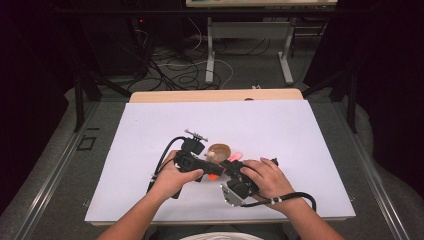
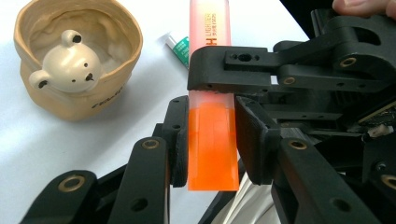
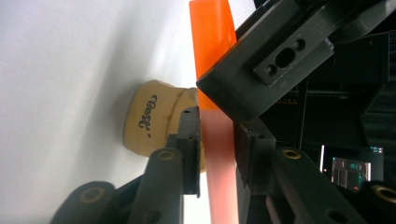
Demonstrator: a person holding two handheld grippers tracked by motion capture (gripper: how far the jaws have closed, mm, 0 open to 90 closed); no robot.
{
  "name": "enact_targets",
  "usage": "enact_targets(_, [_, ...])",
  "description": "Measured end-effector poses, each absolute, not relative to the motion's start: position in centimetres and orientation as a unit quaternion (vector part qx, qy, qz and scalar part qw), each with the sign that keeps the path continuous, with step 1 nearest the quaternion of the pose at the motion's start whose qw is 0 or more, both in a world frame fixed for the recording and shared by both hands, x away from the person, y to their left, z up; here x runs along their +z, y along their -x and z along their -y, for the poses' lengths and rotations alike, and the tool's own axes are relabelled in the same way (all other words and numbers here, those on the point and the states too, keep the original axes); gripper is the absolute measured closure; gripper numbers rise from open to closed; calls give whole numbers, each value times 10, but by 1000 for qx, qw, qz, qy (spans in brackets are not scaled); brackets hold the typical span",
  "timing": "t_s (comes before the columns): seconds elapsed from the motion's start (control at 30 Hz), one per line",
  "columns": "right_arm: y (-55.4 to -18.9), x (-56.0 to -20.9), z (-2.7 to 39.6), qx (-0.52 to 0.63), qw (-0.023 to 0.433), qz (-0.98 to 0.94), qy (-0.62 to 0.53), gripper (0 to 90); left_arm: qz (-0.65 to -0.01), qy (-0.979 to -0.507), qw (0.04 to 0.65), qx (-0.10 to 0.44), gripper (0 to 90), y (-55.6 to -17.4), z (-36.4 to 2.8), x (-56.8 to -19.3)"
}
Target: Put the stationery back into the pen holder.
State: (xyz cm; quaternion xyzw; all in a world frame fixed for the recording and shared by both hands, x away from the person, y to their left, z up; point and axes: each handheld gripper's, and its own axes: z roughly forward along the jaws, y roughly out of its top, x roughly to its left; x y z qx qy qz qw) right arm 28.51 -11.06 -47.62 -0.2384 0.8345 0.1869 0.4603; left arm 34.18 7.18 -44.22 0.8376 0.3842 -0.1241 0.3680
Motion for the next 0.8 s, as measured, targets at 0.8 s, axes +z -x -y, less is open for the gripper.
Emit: enact_targets(0.8, [-291, -481, 118, 203, 449, -841, 225, 774, -399, -814, 405, -120, 607, -346, -80, -441])
